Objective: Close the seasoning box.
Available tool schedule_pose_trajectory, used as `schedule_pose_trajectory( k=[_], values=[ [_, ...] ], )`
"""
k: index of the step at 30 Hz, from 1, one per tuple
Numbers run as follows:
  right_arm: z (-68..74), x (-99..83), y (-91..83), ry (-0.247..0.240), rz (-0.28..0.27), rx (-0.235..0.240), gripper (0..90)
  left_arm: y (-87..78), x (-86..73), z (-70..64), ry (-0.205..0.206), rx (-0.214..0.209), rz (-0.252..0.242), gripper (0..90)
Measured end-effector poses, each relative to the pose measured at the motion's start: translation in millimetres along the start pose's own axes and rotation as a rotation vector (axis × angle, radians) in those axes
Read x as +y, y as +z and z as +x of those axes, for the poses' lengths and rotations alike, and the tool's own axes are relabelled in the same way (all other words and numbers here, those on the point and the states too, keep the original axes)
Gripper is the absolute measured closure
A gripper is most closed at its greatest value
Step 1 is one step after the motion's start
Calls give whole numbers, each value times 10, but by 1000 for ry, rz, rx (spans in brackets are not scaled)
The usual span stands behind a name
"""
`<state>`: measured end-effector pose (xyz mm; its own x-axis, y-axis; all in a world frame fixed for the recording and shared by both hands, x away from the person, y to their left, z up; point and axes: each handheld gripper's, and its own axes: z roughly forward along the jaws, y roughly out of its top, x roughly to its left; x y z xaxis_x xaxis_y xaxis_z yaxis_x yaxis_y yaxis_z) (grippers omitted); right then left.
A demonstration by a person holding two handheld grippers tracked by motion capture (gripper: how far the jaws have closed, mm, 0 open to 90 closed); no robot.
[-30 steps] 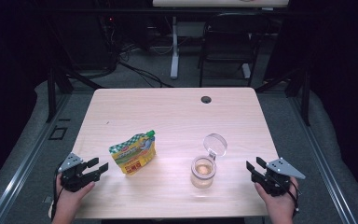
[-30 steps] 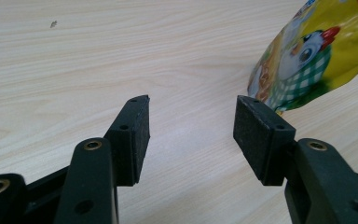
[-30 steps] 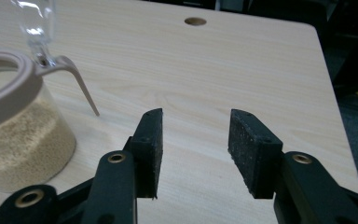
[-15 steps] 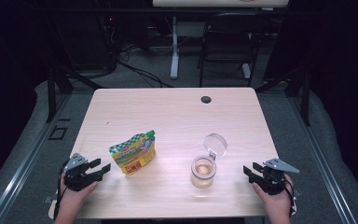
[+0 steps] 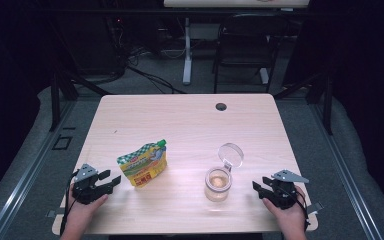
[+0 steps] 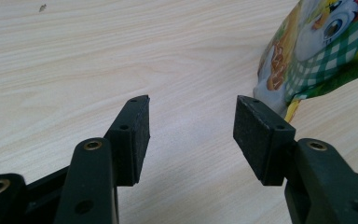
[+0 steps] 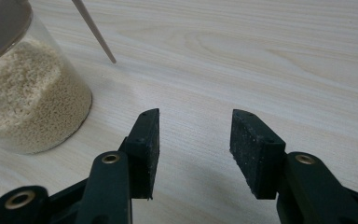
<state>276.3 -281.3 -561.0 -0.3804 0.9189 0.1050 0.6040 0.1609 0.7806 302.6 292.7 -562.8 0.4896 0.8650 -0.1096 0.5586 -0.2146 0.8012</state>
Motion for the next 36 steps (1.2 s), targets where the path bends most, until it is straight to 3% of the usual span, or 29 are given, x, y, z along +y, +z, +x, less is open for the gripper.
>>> schedule_pose_trajectory(
  k=[14,36],
  values=[
    [-69,-27,12,83,15,13,507,-4,18,-5,6,19,3,460],
    [-82,-30,22,93,32,13,508,7,24,-24,23,36,15,460]
  ],
)
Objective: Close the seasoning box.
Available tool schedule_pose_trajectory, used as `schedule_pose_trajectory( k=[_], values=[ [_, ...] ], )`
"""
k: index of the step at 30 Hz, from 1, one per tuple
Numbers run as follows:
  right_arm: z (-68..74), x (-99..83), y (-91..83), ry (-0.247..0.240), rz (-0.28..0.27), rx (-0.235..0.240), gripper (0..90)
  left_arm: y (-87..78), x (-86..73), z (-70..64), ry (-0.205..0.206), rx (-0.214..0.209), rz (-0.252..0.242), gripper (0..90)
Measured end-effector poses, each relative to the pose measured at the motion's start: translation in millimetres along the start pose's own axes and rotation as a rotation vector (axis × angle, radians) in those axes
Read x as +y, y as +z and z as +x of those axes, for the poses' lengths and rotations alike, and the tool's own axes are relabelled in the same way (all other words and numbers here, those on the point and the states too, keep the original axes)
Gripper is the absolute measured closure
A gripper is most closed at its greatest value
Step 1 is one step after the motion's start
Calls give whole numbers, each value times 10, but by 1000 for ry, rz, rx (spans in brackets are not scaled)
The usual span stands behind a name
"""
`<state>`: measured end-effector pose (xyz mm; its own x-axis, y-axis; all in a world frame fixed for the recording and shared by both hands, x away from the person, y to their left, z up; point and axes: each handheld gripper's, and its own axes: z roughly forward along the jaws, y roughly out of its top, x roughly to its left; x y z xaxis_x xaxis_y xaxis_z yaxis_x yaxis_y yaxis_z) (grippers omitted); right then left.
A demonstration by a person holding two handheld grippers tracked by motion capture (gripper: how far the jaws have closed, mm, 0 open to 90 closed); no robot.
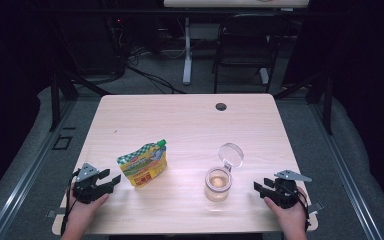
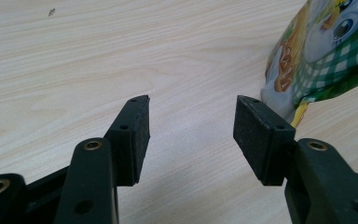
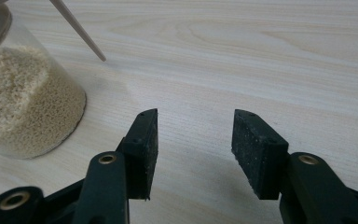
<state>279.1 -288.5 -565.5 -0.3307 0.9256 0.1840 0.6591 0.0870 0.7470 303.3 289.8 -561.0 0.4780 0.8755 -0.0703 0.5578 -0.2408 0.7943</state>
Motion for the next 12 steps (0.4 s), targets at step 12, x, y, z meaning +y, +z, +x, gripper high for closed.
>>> schedule_pose_trajectory(
  k=[12],
  values=[
    [-12,-3,-3,11,-11,5,503,-6,3,9,-15,0,-22,452]
  ],
)
